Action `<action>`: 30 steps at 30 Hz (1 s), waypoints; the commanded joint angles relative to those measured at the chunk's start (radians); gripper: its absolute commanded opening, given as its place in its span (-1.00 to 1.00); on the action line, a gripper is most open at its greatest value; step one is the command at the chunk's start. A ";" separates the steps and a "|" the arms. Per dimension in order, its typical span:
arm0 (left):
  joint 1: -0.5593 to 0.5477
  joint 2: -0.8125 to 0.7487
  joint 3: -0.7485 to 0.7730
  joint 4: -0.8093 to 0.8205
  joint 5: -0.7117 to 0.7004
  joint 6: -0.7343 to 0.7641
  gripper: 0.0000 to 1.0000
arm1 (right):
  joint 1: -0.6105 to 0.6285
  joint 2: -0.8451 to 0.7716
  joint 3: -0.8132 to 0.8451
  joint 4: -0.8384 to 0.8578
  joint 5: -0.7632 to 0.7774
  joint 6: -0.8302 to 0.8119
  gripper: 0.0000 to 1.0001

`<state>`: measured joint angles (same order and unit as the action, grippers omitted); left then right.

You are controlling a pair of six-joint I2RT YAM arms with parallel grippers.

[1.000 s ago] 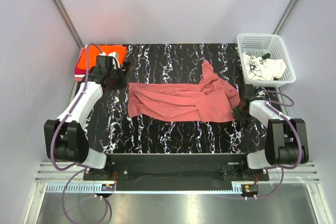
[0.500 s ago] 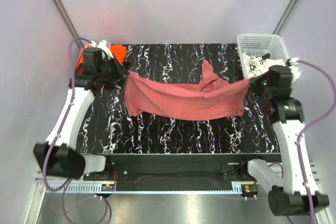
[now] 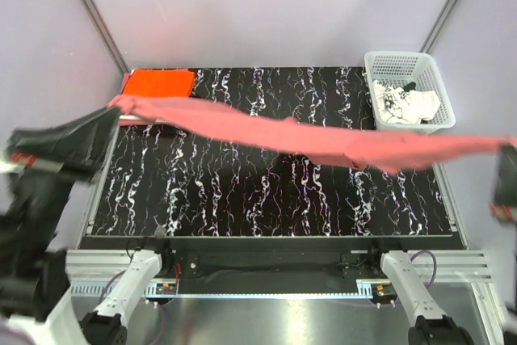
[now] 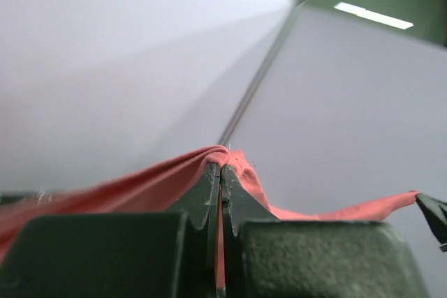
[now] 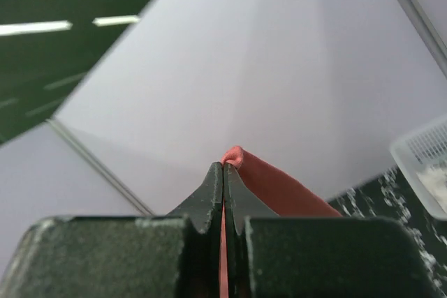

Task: Fold and stack the t-shirts
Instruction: Flatten the tshirt out

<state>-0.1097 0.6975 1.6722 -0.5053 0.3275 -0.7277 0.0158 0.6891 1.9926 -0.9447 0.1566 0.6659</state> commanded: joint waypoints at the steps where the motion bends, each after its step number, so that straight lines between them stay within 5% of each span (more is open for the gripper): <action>1: 0.002 0.004 0.066 0.021 0.082 -0.110 -1.00 | 0.003 -0.025 0.161 -0.091 0.006 0.000 -1.00; 6: 0.002 -0.018 0.122 0.004 0.108 -0.128 -1.00 | 0.003 0.048 0.320 -0.152 -0.069 0.001 -1.00; 13: 0.004 0.068 0.043 -0.059 0.062 -0.001 -1.00 | 0.001 0.246 0.174 -0.004 -0.059 -0.118 -1.00; 20: 0.004 0.406 -0.045 -0.052 -0.071 0.172 -1.00 | 0.001 0.796 0.291 0.245 -0.014 -0.295 -1.00; 25: 0.030 0.611 -0.046 -0.006 -0.146 0.232 -1.00 | 0.000 1.027 0.345 0.334 -0.020 -0.322 -1.00; 30: 0.054 0.842 -0.066 0.088 -0.123 0.261 -1.00 | 0.000 1.197 0.232 0.486 -0.038 -0.302 -1.00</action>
<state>-0.0723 1.5055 1.5997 -0.5320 0.2287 -0.5224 0.0158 1.9186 2.2410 -0.6605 0.1299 0.3836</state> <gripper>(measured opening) 0.012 0.010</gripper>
